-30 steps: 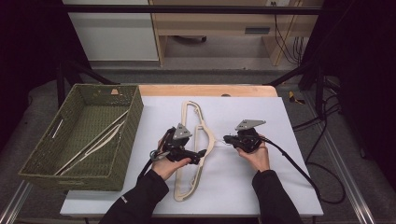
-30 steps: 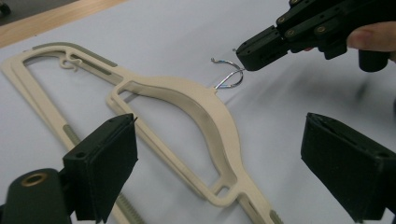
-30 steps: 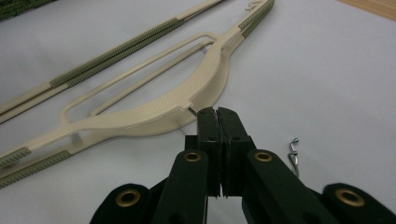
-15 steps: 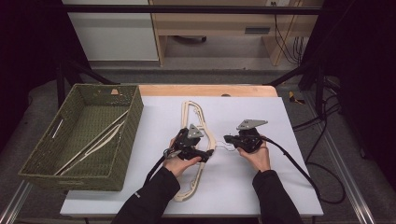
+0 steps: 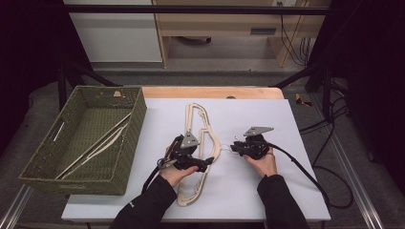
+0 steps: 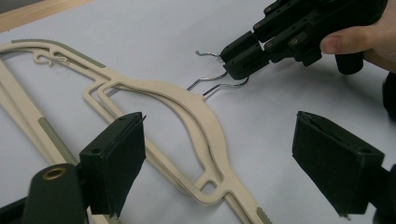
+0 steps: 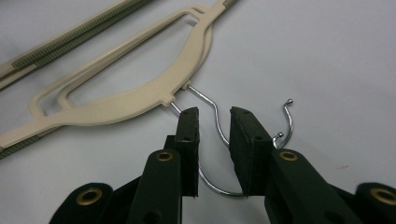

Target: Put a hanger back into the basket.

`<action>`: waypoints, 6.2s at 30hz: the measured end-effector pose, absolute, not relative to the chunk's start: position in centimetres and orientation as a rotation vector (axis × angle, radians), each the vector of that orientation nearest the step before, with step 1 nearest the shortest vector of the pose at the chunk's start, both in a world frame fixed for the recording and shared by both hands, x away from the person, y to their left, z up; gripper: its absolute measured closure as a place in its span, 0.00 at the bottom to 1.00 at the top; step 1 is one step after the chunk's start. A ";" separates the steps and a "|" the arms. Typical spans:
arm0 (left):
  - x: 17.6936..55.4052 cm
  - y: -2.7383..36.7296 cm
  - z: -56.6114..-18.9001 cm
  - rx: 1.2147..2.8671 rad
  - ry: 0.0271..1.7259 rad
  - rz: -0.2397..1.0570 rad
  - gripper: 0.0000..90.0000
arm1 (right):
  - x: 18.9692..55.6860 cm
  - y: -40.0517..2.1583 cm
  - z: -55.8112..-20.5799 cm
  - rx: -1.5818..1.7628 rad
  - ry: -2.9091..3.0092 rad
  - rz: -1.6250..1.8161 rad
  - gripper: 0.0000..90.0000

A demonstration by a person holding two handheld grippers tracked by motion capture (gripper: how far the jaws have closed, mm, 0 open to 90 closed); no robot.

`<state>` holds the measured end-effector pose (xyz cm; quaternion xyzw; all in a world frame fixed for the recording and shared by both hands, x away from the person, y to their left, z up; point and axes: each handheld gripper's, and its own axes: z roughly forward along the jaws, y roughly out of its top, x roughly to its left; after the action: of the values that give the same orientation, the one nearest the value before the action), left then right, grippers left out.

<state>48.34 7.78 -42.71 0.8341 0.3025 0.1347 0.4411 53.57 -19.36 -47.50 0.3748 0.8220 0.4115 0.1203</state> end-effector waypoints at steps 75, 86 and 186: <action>49.4 6.3 -41.6 2.189 0.954 0.385 0.82 | 47.6 -23.1 -37.9 0.954 2.084 1.546 0.46; 49.1 11.6 -39.3 2.091 1.063 0.448 0.88 | 47.0 -25.4 -39.3 1.097 1.991 1.562 0.17; 49.4 39.2 -33.1 2.175 1.013 0.879 0.95 | 45.9 -25.8 -40.5 1.164 1.979 1.526 0.06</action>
<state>49.42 39.17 -33.13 0.8148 0.3796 0.3292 0.2890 45.89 -25.80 -40.47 0.4144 0.7046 0.5434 0.1910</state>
